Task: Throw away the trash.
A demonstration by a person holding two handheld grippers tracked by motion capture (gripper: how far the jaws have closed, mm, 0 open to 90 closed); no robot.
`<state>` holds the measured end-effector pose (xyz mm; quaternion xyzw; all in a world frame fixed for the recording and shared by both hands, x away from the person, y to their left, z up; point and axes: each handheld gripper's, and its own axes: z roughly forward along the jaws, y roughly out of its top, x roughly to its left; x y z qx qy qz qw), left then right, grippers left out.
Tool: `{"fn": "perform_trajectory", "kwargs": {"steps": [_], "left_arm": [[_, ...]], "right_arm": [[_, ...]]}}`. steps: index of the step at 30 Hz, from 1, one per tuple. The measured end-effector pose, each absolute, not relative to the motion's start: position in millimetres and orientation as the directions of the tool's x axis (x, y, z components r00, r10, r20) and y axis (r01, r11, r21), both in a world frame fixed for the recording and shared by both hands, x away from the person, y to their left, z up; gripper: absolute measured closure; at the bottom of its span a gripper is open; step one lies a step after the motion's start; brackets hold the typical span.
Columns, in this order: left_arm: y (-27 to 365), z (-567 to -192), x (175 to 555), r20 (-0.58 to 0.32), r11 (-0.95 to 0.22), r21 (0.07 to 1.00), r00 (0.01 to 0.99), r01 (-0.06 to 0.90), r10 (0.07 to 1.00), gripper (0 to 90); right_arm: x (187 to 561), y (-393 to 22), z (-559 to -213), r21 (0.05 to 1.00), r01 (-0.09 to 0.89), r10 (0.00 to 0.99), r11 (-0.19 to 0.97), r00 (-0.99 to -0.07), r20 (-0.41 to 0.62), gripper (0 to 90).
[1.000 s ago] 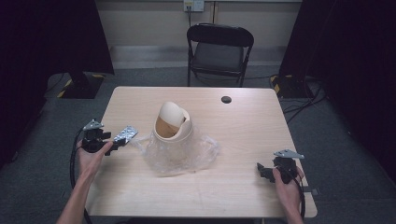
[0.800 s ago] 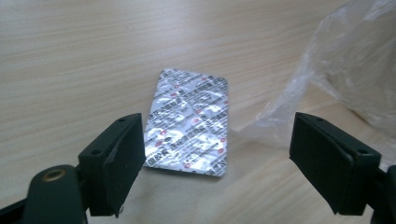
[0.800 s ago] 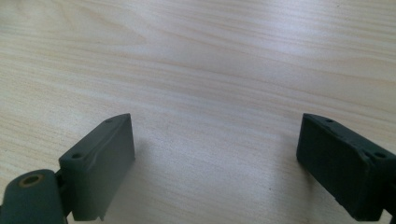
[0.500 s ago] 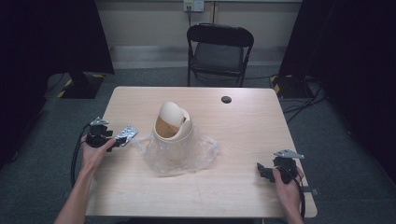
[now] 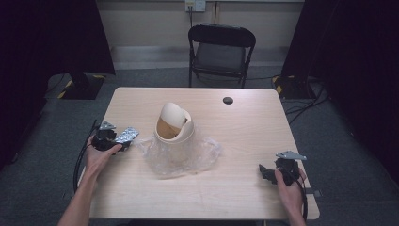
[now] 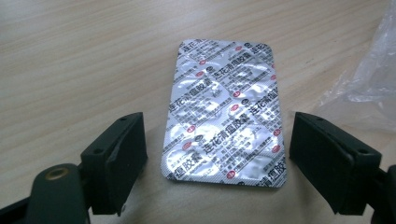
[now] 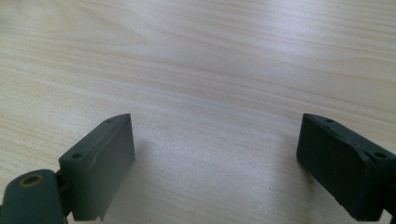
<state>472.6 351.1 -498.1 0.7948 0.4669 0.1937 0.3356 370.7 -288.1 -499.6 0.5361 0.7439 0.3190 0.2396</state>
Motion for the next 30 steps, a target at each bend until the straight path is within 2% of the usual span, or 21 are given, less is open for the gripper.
{"fn": "perform_trajectory", "kwargs": {"steps": [3,4,5,6,17,30], "left_arm": [[352,-499,472,-0.016,-0.325,0.727,0.488,0.605,0.873,18.5],[352,-499,472,-0.016,-0.325,0.727,0.488,0.605,0.873,21.3],[354,-498,471,-0.009,-0.332,0.737,0.5,0.588,0.866,30.0],[354,-498,471,-0.009,-0.334,0.736,0.501,0.59,0.865,33.7],[358,-500,462,-0.012,-0.307,0.754,0.479,0.581,0.878,34.2],[362,-485,452,-0.034,-0.284,0.762,0.474,0.582,0.88,34.2]], "right_arm": [[371,-288,-500,0.732,0.644,0.951,0.221,-0.309,-0.015,10.4],[371,-288,-500,0.732,0.644,0.951,0.221,-0.309,-0.015,10.4],[371,-288,-500,0.732,0.644,0.951,0.221,-0.309,-0.015,10.4],[371,-288,-500,0.732,0.644,0.951,0.221,-0.309,-0.015,10.5],[371,-288,-500,0.732,0.645,0.951,0.22,-0.308,-0.016,10.5],[371,-288,-500,0.732,0.645,0.951,0.22,-0.309,-0.014,10.5]]}}
